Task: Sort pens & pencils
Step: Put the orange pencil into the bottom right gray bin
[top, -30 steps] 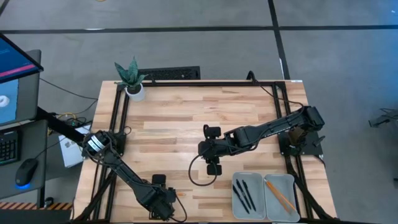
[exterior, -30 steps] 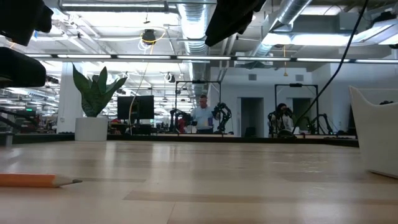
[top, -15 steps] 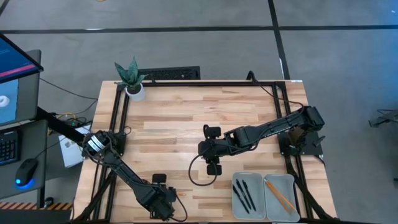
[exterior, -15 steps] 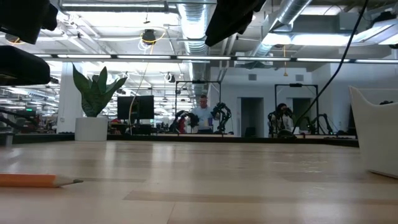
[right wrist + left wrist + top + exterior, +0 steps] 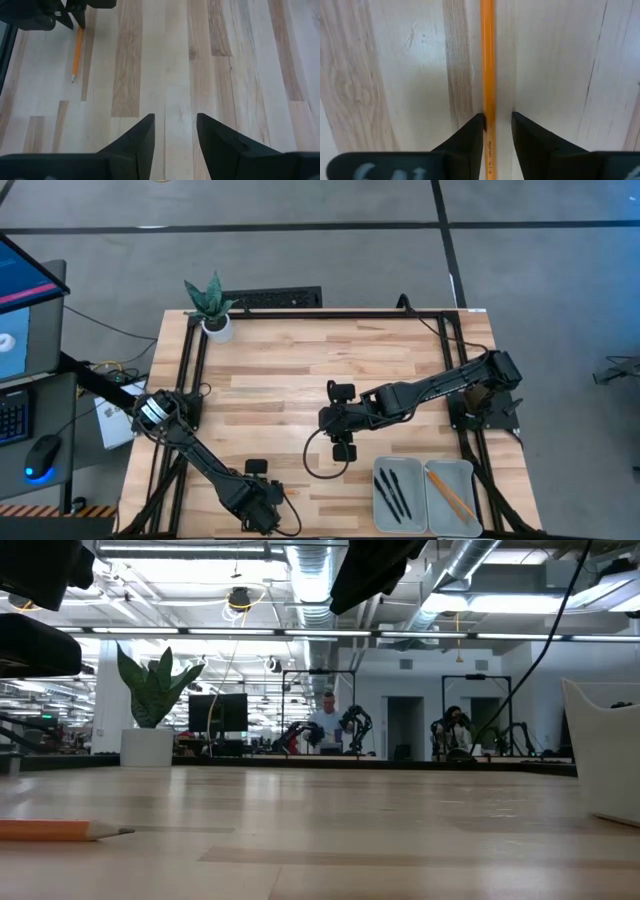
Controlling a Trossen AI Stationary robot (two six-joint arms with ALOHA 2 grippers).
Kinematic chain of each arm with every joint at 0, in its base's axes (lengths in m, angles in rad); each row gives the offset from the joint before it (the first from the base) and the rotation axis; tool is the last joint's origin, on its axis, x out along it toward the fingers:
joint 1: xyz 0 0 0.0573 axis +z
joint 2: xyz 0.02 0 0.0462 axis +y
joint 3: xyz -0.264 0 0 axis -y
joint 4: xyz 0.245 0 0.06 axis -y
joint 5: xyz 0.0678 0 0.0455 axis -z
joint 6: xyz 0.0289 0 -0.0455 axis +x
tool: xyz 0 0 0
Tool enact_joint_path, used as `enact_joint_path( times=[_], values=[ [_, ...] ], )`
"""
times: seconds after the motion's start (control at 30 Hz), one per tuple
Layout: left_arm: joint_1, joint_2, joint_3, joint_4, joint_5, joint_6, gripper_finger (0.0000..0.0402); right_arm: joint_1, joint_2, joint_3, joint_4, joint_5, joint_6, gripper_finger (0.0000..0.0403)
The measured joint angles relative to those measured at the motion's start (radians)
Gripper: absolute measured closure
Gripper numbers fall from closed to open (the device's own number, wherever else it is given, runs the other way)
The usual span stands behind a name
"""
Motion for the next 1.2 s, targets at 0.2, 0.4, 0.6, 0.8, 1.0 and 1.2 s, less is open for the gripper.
enact_joint_path(
  times=[0.2, 0.4, 0.6, 0.8, 1.0, 1.2],
  values=[
    [0.0, 0.0, 0.0, 0.001, 0.0, 0.0, 0.0323, 0.0, 0.0, 0.0, 0.0, 0.0, 0.0, 0.0234],
    [0.0, 0.0, 0.0, 0.002, -0.001, 0.0, 0.0334, 0.0, 0.0, 0.0, 0.0, 0.0, 0.0, 0.0236],
    [0.0, 0.001, 0.0, 0.003, -0.005, 0.007, 0.0346, 0.0, 0.0, 0.0, 0.0, 0.0, 0.0, 0.0234],
    [0.001, -0.008, -0.066, 0.105, 0.025, -0.014, 0.0361, 0.0, 0.0, 0.0, 0.0, 0.0, 0.001, 0.0236],
    [0.005, -0.007, -0.071, 0.11, 0.018, -0.041, 0.0384, 0.0, 0.0, 0.0, -0.003, 0.0, 0.001, 0.0235],
    [0.006, -0.006, -0.07, 0.103, 0.023, -0.007, 0.0394, -0.001, 0.0, 0.0, 0.001, 0.0, 0.001, 0.0235]
  ],
)
